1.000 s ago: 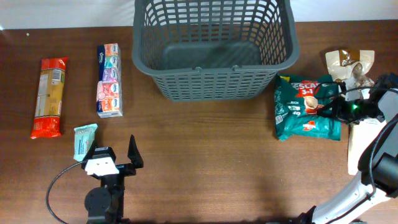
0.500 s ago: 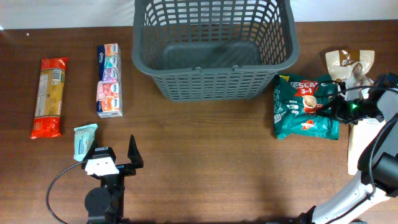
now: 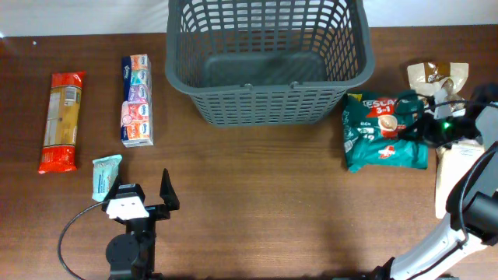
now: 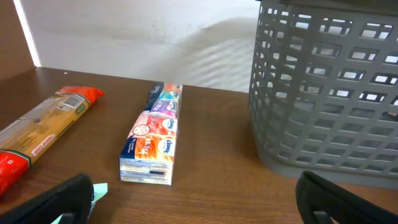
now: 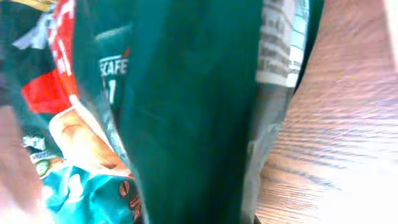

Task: Pack container
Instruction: 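Lift the Nescafe bag and carry it left over the grey basket, then open the right gripper to drop the bag into the basket, then move the right gripper back to the brown-and-white pouch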

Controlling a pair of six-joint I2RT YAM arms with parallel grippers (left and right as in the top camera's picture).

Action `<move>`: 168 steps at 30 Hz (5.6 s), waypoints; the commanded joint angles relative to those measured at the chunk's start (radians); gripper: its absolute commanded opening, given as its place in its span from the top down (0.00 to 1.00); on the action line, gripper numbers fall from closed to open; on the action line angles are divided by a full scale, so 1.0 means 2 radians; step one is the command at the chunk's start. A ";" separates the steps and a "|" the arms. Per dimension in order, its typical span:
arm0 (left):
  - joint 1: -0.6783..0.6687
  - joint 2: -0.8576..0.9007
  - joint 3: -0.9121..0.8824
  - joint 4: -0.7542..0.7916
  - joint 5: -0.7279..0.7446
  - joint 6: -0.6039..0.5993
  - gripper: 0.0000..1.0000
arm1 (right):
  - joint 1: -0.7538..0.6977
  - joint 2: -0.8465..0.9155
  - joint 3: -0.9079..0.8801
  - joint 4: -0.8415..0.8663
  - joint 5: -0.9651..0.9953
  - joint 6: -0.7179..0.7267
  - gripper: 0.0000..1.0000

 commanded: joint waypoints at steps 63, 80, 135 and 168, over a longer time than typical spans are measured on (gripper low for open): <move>0.003 -0.004 -0.003 0.001 -0.002 -0.001 0.01 | 0.246 -0.162 0.348 0.054 -0.027 0.079 0.96; 0.003 -0.004 -0.003 0.001 -0.002 -0.001 0.01 | 0.307 -0.049 0.348 0.062 0.053 0.081 0.96; 0.003 -0.004 -0.003 0.001 -0.002 -0.001 0.01 | 0.317 0.039 0.598 -0.115 0.314 0.077 0.01; 0.003 -0.004 -0.003 0.001 -0.002 -0.001 0.01 | 0.035 0.058 0.405 -0.151 0.330 0.004 0.01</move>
